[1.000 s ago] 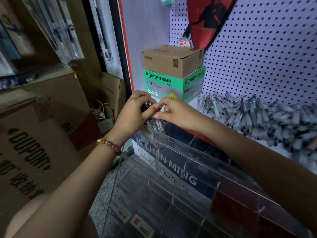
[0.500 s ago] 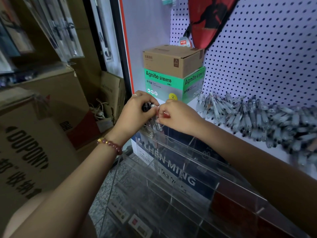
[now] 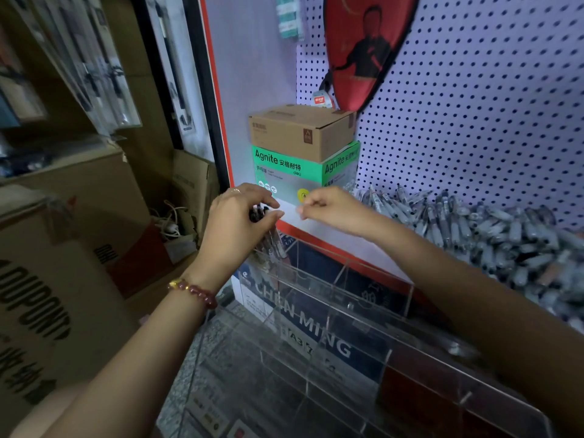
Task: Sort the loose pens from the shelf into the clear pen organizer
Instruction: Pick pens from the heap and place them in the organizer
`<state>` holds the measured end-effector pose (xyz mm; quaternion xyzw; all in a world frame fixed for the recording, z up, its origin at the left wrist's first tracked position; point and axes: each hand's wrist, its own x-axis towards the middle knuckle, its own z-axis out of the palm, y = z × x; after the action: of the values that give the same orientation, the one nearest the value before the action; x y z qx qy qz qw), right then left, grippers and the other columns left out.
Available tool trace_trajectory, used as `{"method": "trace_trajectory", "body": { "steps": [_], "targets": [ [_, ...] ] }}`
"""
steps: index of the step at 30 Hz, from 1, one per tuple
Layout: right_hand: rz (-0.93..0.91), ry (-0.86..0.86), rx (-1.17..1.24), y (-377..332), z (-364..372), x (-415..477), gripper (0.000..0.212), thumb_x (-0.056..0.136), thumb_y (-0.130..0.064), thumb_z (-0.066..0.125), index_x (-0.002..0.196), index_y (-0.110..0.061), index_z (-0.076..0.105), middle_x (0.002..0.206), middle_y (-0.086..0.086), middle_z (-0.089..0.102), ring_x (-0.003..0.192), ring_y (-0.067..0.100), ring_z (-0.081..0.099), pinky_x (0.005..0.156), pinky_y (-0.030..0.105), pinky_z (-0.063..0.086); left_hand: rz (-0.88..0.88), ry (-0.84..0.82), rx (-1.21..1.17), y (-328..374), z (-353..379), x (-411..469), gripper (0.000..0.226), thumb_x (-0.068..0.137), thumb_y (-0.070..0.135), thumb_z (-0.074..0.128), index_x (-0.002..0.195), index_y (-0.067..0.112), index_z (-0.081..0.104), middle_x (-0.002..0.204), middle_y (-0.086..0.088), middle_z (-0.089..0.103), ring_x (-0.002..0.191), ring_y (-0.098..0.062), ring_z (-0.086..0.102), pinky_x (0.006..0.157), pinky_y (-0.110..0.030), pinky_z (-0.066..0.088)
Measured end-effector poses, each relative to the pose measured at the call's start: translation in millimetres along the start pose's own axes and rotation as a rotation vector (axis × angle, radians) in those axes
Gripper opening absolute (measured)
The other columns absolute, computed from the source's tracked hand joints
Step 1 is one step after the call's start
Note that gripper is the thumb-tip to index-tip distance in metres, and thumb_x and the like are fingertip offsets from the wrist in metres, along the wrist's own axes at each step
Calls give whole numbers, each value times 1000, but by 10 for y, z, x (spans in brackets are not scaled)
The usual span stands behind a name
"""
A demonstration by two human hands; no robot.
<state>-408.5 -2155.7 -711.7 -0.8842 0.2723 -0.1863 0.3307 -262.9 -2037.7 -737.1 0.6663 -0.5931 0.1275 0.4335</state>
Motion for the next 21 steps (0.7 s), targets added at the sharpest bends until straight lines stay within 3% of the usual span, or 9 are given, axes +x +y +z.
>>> {"method": "trace_trajectory", "body": {
  "steps": [3,5,7,9,11,13,16,19,21],
  "targets": [
    [172,7,-79,271,-334,7,7,93,-18,58,88,-15,61,84,-5,58,81,13,57,75,25,47,7,26,-79,157,-47,46,12,85,19,71,96,14,70,106,1,64,105,-13,57,93,-19,39],
    [267,68,-237,535,-488,-11,2,91,-14,60,90,-16,60,95,-1,60,86,17,57,81,28,44,61,55,-87,258,-66,70,10,86,18,66,95,16,70,104,5,60,105,-8,52,92,-10,33],
    [364,99,-396,756,-566,-68,20,89,-14,60,109,-15,60,109,5,56,83,18,58,79,30,43,94,43,-139,329,-60,81,14,85,11,58,91,17,69,101,9,59,100,0,50,89,-5,32],
    [429,19,-528,893,-590,-130,37,90,-22,61,126,-22,54,135,12,41,109,23,56,94,34,41,79,-4,-210,374,-14,89,28,81,-4,50,89,15,68,98,11,60,94,6,51,84,-5,35],
    [431,-63,-650,965,-553,-146,49,90,-31,62,137,-29,46,148,12,25,132,30,40,107,39,35,66,-43,-234,418,52,100,35,78,-11,45,89,12,68,96,11,61,89,3,53,77,-5,37],
    [415,-62,-757,993,-511,-126,52,91,-35,60,140,-32,41,147,9,28,133,30,38,105,42,40,87,-65,-260,456,126,114,35,75,-8,42,88,10,69,93,7,63,82,6,53,74,-5,36],
    [361,11,-880,999,-479,-136,45,94,-30,57,136,-28,42,135,8,46,115,27,53,89,39,48,93,-116,-308,505,223,124,35,74,-5,41,86,12,70,92,3,66,82,6,55,75,-9,41],
    [314,48,-998,954,-457,-170,41,95,-22,53,134,-20,40,109,6,57,96,25,59,69,32,44,74,-139,-333,535,303,121,35,80,-6,45,82,19,69,90,4,67,83,-7,60,74,-18,47],
    [288,90,-1042,924,-454,-185,43,94,-16,50,134,-16,37,86,2,53,79,23,54,62,29,40,52,-145,-345,550,349,129,38,82,-9,48,80,24,67,88,5,66,81,-8,60,70,-17,46]
  ]
}}
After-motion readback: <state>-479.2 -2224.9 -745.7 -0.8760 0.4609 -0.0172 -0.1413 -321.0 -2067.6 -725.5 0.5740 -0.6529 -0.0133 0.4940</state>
